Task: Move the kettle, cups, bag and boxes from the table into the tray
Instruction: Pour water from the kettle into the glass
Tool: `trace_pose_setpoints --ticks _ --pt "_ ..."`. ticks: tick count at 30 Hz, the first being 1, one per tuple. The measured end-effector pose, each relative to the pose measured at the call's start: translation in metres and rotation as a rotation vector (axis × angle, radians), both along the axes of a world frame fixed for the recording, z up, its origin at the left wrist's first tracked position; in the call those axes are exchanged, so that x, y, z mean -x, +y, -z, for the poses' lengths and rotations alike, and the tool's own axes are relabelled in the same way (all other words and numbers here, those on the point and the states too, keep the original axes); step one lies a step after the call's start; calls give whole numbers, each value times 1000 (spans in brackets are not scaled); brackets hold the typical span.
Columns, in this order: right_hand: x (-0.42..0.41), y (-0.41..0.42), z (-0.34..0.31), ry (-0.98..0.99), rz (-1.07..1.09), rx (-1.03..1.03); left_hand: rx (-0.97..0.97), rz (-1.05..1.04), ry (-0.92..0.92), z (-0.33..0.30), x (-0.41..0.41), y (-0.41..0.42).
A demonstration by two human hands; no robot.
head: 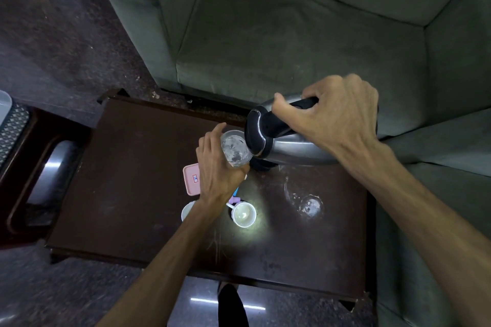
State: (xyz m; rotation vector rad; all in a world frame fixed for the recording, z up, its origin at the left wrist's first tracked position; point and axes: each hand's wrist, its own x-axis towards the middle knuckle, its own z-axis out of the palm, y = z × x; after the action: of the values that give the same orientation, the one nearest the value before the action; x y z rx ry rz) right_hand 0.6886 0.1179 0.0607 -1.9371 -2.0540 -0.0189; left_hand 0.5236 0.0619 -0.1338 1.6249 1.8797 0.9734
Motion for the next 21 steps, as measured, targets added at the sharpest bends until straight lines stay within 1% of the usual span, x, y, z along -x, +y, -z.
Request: trace_pose_setpoints --ticks 11,14,18,21 --pt "-2 -3 6 19 -2 -21 -12 3 -6 -2 -1 1" --pt "-3 -5 9 40 36 -31 -22 -2 -18 -4 -2 2" --pt "-14 -9 15 152 126 -28 -40 0 -33 -5 -2 5" --pt "-28 -14 22 332 255 -16 -54 -5 -45 -8 -1 8"
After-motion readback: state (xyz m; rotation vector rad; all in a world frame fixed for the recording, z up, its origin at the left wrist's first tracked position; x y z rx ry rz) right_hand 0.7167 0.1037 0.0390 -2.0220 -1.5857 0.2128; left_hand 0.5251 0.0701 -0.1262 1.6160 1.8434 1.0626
